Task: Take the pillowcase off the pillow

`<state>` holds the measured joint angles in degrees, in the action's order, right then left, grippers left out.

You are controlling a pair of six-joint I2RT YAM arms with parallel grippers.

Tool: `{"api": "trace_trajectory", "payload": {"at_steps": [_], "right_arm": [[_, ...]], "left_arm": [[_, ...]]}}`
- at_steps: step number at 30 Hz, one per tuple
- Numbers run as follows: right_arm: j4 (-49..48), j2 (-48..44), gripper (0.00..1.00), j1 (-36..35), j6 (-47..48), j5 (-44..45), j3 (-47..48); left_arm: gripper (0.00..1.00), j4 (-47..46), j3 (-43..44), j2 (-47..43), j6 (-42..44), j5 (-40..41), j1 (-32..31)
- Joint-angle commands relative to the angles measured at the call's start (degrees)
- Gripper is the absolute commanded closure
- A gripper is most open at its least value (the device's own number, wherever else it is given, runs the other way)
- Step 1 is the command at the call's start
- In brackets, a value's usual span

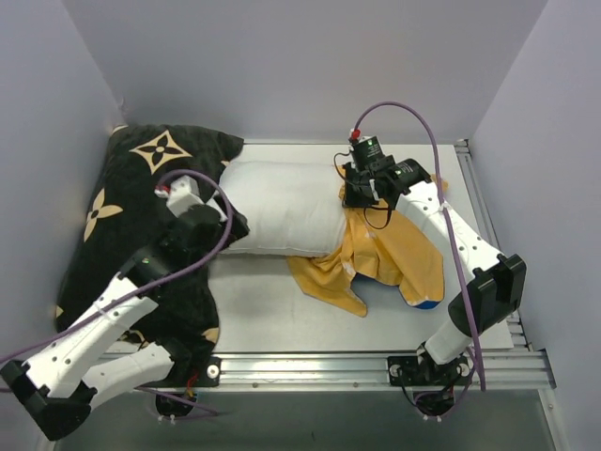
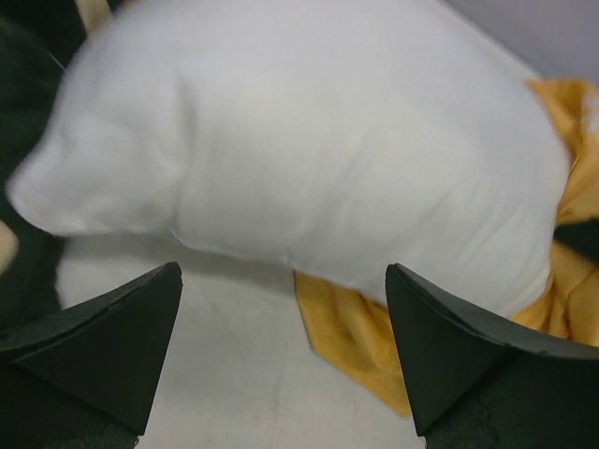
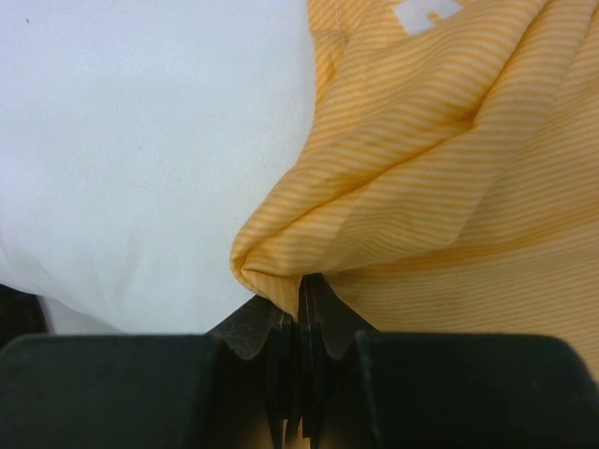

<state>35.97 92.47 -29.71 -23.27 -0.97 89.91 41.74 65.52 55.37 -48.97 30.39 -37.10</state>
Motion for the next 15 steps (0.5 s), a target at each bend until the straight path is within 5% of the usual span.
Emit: {"api": "trace_trajectory", "payload": {"at_steps": [1, 5, 8, 15], "right_arm": [[-3.71, -0.71, 1.0, -0.7, -1.43, -1.58, -1.22], [-4.06, -1.23, 1.0, -0.7, -1.26, -1.58, -2.89], [-4.41, -2.29, 1.0, -0.7, -1.26, -1.31, -4.3], [-4.59, -5.54, 1.0, -0.78, -0.99, -0.61, -7.9]], "left_arm": [[0.03, -10.81, -11.17, 0.79, -18.75, 5.53, -10.41], [0.02, -29.74, -20.32, 4.29, -23.8, 18.11, -24.49], [0.03, -47.29, -27.71, 9.28, -24.06, 18.57, -23.9], [0.02, -72.11, -32.2, 18.8, -19.42, 11.54, -18.98]]}}
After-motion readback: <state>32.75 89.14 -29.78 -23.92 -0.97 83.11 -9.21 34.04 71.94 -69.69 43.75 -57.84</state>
